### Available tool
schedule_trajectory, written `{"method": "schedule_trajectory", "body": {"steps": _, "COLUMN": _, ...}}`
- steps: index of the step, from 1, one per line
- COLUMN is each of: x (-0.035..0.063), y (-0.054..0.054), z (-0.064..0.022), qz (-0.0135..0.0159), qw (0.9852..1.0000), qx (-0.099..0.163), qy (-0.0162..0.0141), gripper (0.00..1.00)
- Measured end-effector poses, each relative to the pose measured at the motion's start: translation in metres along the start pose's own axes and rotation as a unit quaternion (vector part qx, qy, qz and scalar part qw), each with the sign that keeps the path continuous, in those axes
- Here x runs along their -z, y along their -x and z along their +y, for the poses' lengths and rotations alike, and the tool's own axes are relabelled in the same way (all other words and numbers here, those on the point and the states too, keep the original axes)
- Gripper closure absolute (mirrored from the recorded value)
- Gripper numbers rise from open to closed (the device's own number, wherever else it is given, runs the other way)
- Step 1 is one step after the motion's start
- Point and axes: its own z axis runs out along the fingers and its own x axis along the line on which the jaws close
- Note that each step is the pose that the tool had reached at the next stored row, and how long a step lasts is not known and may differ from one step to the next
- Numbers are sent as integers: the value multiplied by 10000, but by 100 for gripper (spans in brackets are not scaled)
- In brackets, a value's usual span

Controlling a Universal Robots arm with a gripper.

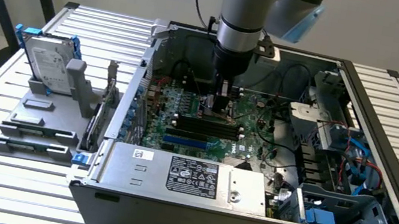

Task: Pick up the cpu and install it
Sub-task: 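Place the cpu into insertion slot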

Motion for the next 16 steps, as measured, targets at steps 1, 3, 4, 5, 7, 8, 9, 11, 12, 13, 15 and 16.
{"method": "schedule_trajectory", "body": {"steps": 1, "x": -3, "y": 0, "z": 0, "qz": -22, "qw": 10000, "qx": -2, "qy": 0, "gripper": 45}}
{"method": "schedule_trajectory", "body": {"steps": 3, "x": -11, "y": -1, "z": 0, "qz": -52, "qw": 10000, "qx": -3, "qy": 1, "gripper": 45}}
{"method": "schedule_trajectory", "body": {"steps": 4, "x": -14, "y": -1, "z": 0, "qz": -58, "qw": 10000, "qx": -3, "qy": 0, "gripper": 45}}
{"method": "schedule_trajectory", "body": {"steps": 5, "x": -17, "y": -1, "z": 0, "qz": -62, "qw": 10000, "qx": -4, "qy": 1, "gripper": 45}}
{"method": "schedule_trajectory", "body": {"steps": 7, "x": -25, "y": -1, "z": -1, "qz": -72, "qw": 10000, "qx": -6, "qy": 1, "gripper": 45}}
{"method": "schedule_trajectory", "body": {"steps": 8, "x": -29, "y": -1, "z": -1, "qz": -78, "qw": 10000, "qx": -7, "qy": 1, "gripper": 45}}
{"method": "schedule_trajectory", "body": {"steps": 9, "x": -34, "y": -1, "z": -1, "qz": -82, "qw": 10000, "qx": -8, "qy": 1, "gripper": 45}}
{"method": "schedule_trajectory", "body": {"steps": 11, "x": -41, "y": -6, "z": -1, "qz": -89, "qw": 10000, "qx": -9, "qy": 1, "gripper": 45}}
{"method": "schedule_trajectory", "body": {"steps": 12, "x": -46, "y": -9, "z": -2, "qz": -92, "qw": 10000, "qx": -10, "qy": 1, "gripper": 45}}
{"method": "schedule_trajectory", "body": {"steps": 13, "x": -52, "y": -13, "z": -1, "qz": -97, "qw": 10000, "qx": -10, "qy": 1, "gripper": 45}}
{"method": "schedule_trajectory", "body": {"steps": 15, "x": -64, "y": -22, "z": -2, "qz": -107, "qw": 9999, "qx": -11, "qy": 2, "gripper": 45}}
{"method": "schedule_trajectory", "body": {"steps": 16, "x": -69, "y": -27, "z": -2, "qz": -114, "qw": 9999, "qx": -11, "qy": 2, "gripper": 45}}
